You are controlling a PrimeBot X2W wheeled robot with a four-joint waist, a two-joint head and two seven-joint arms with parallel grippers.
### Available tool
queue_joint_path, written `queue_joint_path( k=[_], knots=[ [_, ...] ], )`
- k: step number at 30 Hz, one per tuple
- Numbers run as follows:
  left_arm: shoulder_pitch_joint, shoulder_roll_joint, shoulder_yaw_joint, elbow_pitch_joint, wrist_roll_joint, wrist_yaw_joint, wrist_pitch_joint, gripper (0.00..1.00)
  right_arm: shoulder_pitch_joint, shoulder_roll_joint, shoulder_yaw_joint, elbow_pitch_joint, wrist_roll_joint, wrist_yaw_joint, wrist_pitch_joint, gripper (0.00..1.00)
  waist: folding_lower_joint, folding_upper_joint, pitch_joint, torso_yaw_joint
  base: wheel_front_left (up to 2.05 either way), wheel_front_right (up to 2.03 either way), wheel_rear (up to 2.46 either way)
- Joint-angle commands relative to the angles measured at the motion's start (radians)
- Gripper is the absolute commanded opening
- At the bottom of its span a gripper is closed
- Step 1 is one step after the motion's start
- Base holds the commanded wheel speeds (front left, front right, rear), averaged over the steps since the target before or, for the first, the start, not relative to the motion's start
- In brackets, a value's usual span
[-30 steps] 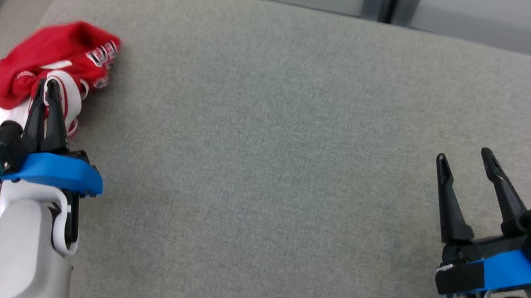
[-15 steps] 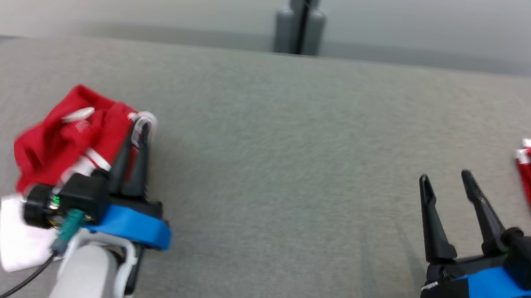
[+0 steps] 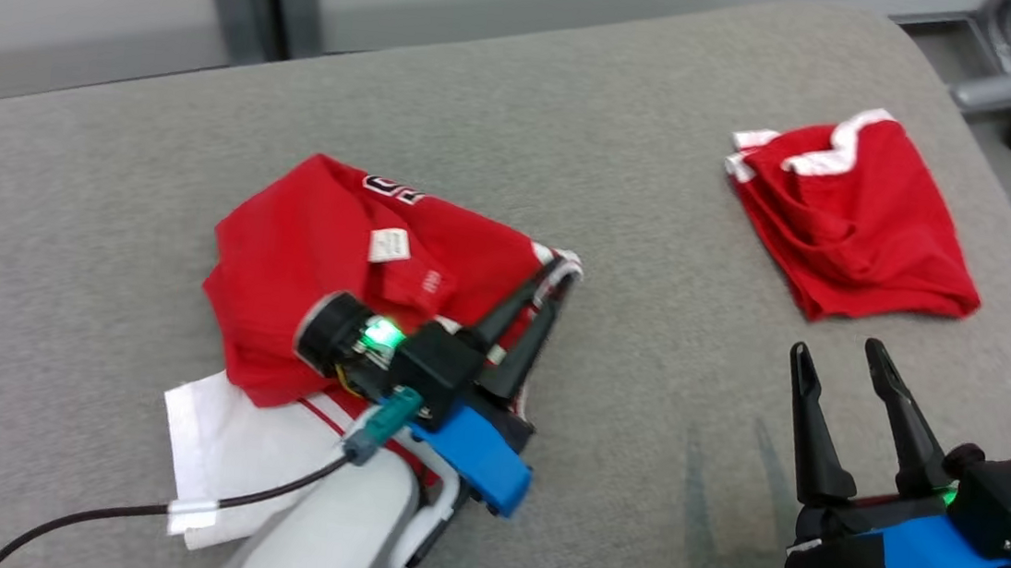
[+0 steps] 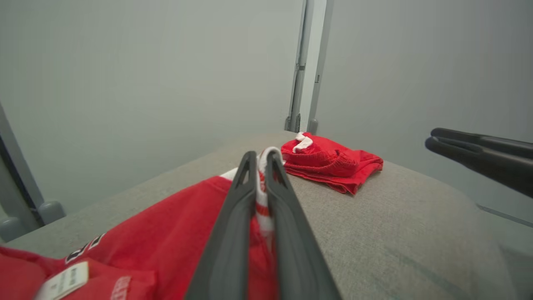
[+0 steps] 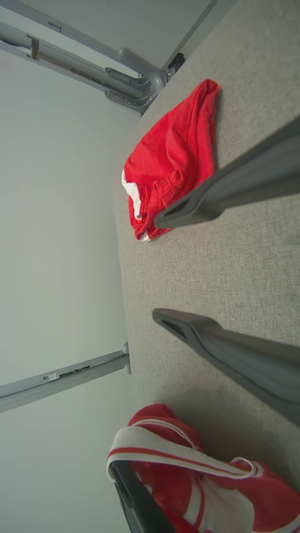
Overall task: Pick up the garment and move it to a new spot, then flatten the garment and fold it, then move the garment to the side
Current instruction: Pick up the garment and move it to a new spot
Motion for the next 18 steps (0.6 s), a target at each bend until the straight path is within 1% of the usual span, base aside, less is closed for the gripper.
queue_joint_path(
  k=[1, 4, 5, 6, 9, 12, 14, 18],
  knots=[
    [-0.015, 0.001, -0.027, 0.011, -0.014, -0.007, 0.003, 0.00, -0.010, 0.004, 0.000, 0.007, 0.011, 0.000, -0.011, 1.00, -0.0001, 0.0001, 0.000, -0.023, 0.00, 0.00, 0.00],
    [-0.035, 0.002, -0.093, 0.044, -0.041, -0.008, 0.006, 0.00, -0.019, 0.005, 0.004, 0.029, 0.028, 0.000, -0.031, 1.00, -0.0001, 0.0001, 0.032, -0.049, 0.00, 0.00, 0.00],
    [-0.040, 0.002, -0.105, 0.057, -0.047, -0.005, 0.003, 0.41, -0.022, 0.005, 0.004, 0.035, 0.035, 0.000, -0.040, 1.00, -0.0001, 0.0001, 0.040, -0.052, 0.00, 0.00, 0.00],
    [-0.045, 0.002, -0.119, 0.070, -0.048, -0.005, 0.001, 1.00, -0.024, 0.005, 0.002, 0.043, 0.042, 0.000, -0.046, 1.00, -0.0001, 0.0001, 0.047, -0.052, 0.00, 0.00, 0.00],
    [-0.059, 0.000, -0.144, 0.093, -0.050, -0.005, -0.016, 1.00, -0.028, 0.005, -0.005, 0.061, 0.051, 0.000, -0.061, 1.00, -0.0001, 0.0001, 0.057, -0.041, 0.00, 0.00, 0.00],
    [-0.071, 0.001, -0.146, 0.085, -0.047, -0.003, -0.038, 1.00, -0.036, 0.005, -0.010, 0.073, 0.042, 0.000, -0.069, 1.00, -0.0001, 0.0001, 0.048, -0.012, 0.00, 0.00, 0.00],
    [-0.071, 0.005, -0.129, 0.075, -0.050, 0.009, -0.048, 1.00, -0.039, 0.004, -0.017, 0.075, 0.032, 0.000, -0.067, 1.00, -0.0001, 0.0001, 0.033, 0.018, 0.00, 0.00, 0.00],
    [-0.060, 0.033, -0.058, 0.044, -0.062, 0.055, -0.057, 1.00, -0.041, 0.005, -0.026, 0.065, 0.016, 0.000, -0.049, 1.00, -0.0001, 0.0001, -0.003, 0.086, 0.00, 0.00, 0.00]
  ],
)
